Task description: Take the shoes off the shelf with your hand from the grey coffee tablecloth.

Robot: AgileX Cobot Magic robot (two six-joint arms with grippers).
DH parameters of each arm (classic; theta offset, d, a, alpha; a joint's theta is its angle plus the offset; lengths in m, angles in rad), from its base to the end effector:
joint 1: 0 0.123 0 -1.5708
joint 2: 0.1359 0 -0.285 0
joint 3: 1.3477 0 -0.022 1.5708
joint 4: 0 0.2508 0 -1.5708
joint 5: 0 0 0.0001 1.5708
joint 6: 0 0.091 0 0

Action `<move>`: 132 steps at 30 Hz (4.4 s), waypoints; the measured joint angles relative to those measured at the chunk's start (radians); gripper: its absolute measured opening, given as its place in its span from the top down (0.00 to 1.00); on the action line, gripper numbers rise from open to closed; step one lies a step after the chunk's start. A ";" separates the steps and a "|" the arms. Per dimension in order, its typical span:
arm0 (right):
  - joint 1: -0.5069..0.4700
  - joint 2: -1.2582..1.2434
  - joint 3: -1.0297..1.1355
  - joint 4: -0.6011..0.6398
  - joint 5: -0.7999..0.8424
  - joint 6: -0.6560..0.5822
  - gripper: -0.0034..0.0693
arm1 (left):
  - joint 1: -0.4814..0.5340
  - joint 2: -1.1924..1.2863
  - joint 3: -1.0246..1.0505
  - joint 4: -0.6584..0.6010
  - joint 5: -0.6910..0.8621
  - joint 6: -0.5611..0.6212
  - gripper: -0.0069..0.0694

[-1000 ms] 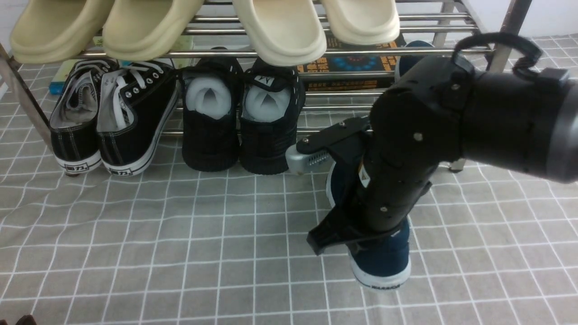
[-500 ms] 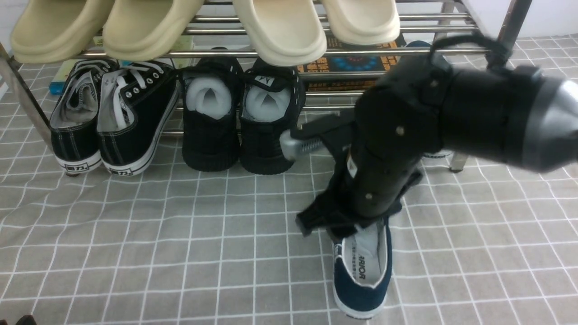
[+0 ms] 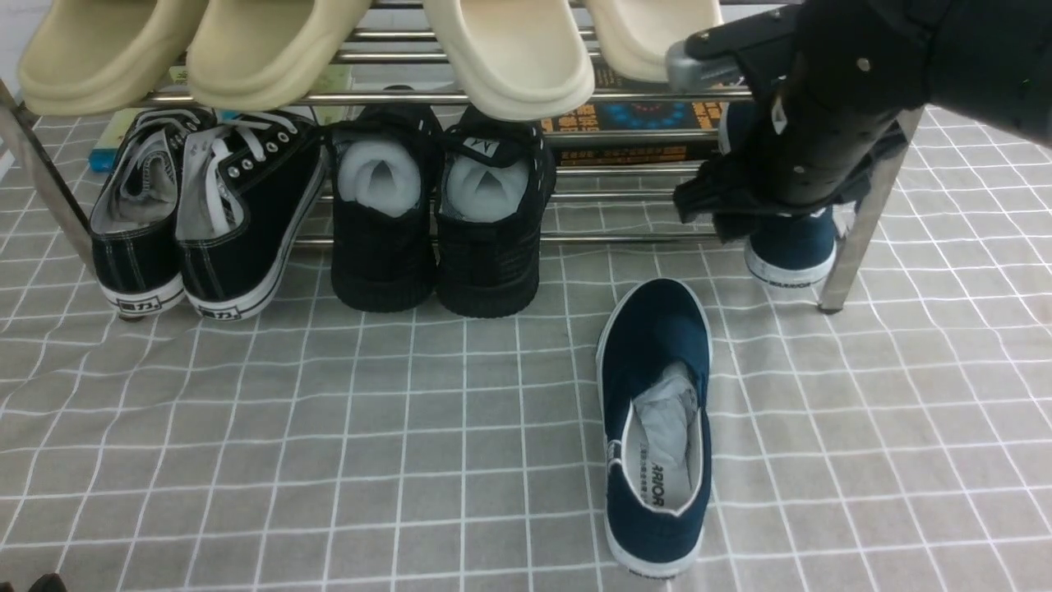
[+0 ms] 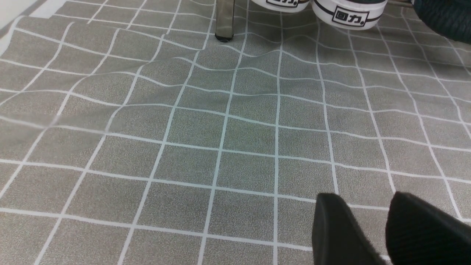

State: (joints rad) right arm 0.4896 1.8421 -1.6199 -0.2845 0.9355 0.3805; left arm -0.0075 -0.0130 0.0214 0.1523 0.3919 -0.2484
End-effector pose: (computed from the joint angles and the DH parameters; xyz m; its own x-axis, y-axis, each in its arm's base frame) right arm 0.3700 0.1739 0.2958 -0.8236 -0.2102 -0.5267 -0.1926 0.9772 -0.0889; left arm 0.0520 0.0049 0.1719 -0.2972 -0.1049 -0.9490 -0.0801 0.9932 -0.0847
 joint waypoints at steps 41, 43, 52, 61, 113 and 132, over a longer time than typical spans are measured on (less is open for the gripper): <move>0.155 -0.240 0.406 0.171 0.064 0.014 0.93 | 0.000 0.000 0.000 0.000 0.000 0.000 0.60; 0.154 -0.240 0.455 0.170 0.016 0.042 0.93 | 0.000 0.000 0.000 0.000 0.000 0.000 0.60; 0.154 -0.227 0.546 0.190 -0.117 0.114 0.93 | 0.000 0.000 0.000 0.000 0.000 0.000 0.60; 0.154 -0.206 0.546 0.256 -0.137 0.111 0.81 | 0.000 0.000 0.000 0.000 0.000 0.000 0.60; 0.154 -1.323 1.175 0.243 -0.608 -0.157 0.96 | 0.000 0.000 0.000 0.000 0.000 0.000 0.60; 0.113 -1.363 1.218 0.284 -0.625 -0.246 0.96 | 0.000 0.000 0.000 0.000 0.000 0.000 0.60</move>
State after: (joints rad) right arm 0.6027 0.4787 -0.4021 0.0000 0.3109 0.1345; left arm -0.0071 -0.0130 0.0214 0.1523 0.3919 -0.2484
